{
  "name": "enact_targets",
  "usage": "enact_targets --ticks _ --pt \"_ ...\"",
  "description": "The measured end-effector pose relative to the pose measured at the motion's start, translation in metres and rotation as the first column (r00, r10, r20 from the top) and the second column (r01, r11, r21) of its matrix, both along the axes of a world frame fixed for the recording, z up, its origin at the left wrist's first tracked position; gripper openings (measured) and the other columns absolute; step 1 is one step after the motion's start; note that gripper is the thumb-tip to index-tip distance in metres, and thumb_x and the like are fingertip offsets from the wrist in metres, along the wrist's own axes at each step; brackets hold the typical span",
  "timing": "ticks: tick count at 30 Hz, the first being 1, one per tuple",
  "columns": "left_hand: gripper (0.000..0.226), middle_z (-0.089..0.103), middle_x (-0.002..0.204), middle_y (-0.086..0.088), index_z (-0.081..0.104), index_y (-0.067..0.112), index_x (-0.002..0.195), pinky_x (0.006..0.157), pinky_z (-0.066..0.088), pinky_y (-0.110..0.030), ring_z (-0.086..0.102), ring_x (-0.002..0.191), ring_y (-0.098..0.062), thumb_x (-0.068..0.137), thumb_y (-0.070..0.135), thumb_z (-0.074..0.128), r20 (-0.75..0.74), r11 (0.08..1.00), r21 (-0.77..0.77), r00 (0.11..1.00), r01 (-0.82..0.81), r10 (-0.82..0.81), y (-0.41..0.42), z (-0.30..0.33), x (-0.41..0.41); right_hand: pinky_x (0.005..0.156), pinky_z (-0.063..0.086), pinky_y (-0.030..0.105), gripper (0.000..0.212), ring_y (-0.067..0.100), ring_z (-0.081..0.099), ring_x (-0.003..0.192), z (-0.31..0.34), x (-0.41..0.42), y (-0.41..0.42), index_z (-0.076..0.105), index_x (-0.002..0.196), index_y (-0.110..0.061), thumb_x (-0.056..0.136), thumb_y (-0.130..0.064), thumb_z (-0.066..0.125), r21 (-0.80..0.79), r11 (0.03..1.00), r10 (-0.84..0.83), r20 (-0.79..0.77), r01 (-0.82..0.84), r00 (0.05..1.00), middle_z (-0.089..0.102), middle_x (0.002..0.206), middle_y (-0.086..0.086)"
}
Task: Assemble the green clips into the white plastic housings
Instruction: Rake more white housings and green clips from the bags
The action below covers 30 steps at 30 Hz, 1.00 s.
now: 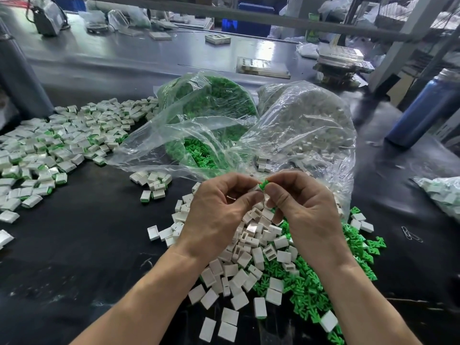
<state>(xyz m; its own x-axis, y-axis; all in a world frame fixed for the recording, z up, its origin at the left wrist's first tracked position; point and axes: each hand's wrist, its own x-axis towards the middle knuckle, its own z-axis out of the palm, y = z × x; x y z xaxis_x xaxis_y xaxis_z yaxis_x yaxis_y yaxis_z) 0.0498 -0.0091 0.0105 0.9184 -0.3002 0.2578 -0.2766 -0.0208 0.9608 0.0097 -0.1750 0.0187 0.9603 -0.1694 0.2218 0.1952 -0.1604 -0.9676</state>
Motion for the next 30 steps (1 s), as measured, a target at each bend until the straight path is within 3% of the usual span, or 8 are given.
enact_targets --ticks 10,16,21,24,26,30 --pt "0.009 0.077 0.085 0.011 0.079 0.024 0.095 0.069 0.055 -0.015 0.071 0.076 0.000 0.091 0.016 0.078 0.001 1.000 -0.003 1.000 -0.018 0.018 0.002 -0.004 0.001 0.057 0.055 0.025 0.007 0.013 0.065 0.067 0.001 -0.001 0.004 0.070 0.100 -0.019 0.098 -0.014 0.067 -0.090 0.996 -0.006 -0.002 0.006 1.000 0.071 0.082 0.000" --pt "0.018 0.078 0.088 0.017 0.080 0.027 0.098 0.072 0.060 -0.017 0.074 0.081 0.000 0.091 0.010 0.078 0.118 0.991 0.094 0.990 -0.093 0.082 0.002 -0.006 0.000 0.065 0.061 0.045 0.016 0.022 0.069 0.074 0.002 -0.004 0.006 0.067 0.098 -0.025 0.100 -0.010 0.066 -0.244 0.969 -0.033 0.021 0.038 0.999 0.069 0.087 -0.002" --pt "0.024 0.077 0.088 0.018 0.080 0.024 0.100 0.073 0.061 -0.018 0.073 0.082 0.004 0.090 0.003 0.077 0.268 0.969 0.192 0.958 -0.153 0.098 0.003 0.000 -0.002 0.070 0.062 0.043 0.016 0.019 0.071 0.080 0.003 -0.004 0.011 0.065 0.099 -0.022 0.099 -0.006 0.065 -0.358 0.931 -0.055 0.050 0.069 0.997 0.070 0.091 -0.003" --pt "0.018 0.076 0.089 0.018 0.080 0.023 0.101 0.075 0.060 -0.020 0.071 0.082 0.003 0.090 0.008 0.078 0.396 0.918 0.331 0.915 -0.217 0.074 0.006 0.005 -0.001 0.070 0.062 0.044 0.016 0.021 0.071 0.081 0.002 -0.004 0.012 0.066 0.097 -0.016 0.098 -0.001 0.065 -0.408 0.910 -0.046 0.070 0.071 0.996 0.069 0.091 -0.001" --pt "0.016 0.075 0.091 0.018 0.080 0.022 0.103 0.077 0.060 -0.021 0.070 0.083 0.003 0.090 0.012 0.079 0.417 0.901 0.366 0.906 -0.234 0.067 0.007 0.005 0.000 0.071 0.062 0.043 0.016 0.020 0.071 0.082 0.002 -0.005 0.012 0.067 0.096 -0.016 0.097 0.000 0.066 -0.385 0.921 -0.045 0.059 0.064 0.997 0.070 0.090 -0.001" --pt "0.021 0.076 0.086 0.022 0.080 0.025 0.099 0.069 0.057 -0.013 0.071 0.077 0.004 0.088 0.007 0.080 0.300 0.953 0.247 0.949 -0.174 0.095 0.008 0.003 0.001 0.074 0.065 0.041 0.015 0.019 0.074 0.080 0.003 -0.007 0.011 0.070 0.095 -0.017 0.097 -0.002 0.067 -0.194 0.981 -0.026 0.005 0.026 1.000 0.075 0.087 0.001"
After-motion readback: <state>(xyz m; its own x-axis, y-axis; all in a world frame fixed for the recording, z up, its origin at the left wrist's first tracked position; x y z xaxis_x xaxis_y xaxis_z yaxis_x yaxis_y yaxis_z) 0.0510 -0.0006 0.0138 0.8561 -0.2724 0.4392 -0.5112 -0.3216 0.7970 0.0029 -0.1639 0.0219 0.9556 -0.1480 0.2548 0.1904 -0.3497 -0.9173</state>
